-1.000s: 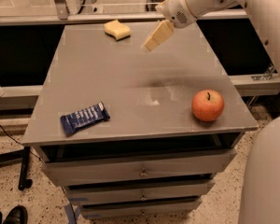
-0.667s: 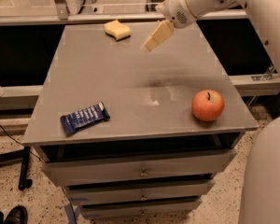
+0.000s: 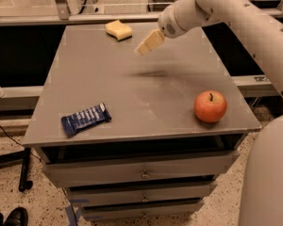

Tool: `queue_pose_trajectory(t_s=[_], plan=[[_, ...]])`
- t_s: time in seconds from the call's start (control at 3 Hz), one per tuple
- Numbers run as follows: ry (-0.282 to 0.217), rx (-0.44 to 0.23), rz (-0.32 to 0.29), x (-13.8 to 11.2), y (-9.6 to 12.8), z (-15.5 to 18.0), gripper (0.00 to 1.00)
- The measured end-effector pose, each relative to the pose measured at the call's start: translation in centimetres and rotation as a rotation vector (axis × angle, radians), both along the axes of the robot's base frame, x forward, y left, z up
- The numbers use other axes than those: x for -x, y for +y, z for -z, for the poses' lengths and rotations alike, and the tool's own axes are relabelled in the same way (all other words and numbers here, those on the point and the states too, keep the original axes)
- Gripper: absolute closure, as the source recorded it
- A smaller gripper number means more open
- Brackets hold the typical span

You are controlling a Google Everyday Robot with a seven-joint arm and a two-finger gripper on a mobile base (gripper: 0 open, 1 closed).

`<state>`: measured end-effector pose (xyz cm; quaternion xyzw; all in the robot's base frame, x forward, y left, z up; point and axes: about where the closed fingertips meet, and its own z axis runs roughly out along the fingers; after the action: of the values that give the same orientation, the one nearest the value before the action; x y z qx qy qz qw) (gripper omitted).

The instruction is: Move sponge near apple

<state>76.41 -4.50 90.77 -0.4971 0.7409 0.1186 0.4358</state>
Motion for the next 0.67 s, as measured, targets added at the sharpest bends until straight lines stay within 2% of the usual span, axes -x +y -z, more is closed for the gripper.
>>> queue_pose_trajectory(t_s=[0.33,0.67], plan=[[-0.003,-0.008,0.116,-2.7,0.3,2.2,0.00],[0.001,-0.075,0.196,-5.0,1.1,3.4,0.00]])
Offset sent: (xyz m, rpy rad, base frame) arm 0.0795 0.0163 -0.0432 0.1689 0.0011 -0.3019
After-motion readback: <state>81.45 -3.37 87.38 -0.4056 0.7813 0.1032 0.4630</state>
